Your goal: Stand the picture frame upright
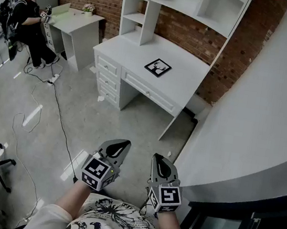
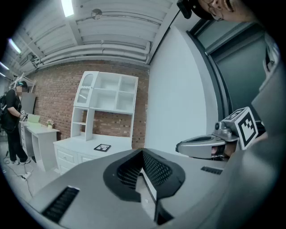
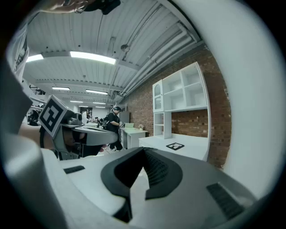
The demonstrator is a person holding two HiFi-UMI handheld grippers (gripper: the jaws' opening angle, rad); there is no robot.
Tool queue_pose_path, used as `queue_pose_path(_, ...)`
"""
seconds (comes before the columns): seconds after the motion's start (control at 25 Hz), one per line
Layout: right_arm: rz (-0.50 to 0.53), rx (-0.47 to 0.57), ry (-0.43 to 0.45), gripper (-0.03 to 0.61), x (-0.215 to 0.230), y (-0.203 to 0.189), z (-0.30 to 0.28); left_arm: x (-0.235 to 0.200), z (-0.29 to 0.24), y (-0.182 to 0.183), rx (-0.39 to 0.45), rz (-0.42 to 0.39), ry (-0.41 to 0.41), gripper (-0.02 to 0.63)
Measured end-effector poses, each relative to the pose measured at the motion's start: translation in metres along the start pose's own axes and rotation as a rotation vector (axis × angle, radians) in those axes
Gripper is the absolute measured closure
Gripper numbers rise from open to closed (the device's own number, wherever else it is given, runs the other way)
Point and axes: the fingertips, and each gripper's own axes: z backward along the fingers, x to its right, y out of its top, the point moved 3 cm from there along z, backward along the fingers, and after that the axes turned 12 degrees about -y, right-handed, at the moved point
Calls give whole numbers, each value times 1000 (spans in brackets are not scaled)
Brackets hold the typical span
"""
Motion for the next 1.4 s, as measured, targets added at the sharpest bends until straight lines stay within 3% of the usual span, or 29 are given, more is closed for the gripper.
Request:
queue_pose_path(0.68, -85, -80, -12, 572, -10, -15, -32, -37, 5, -7, 2, 40, 12, 606)
queue_pose_path(1.4, -95, -156, -78, 572, -126, -4, -179, -237, 70, -3, -26, 88, -8, 606)
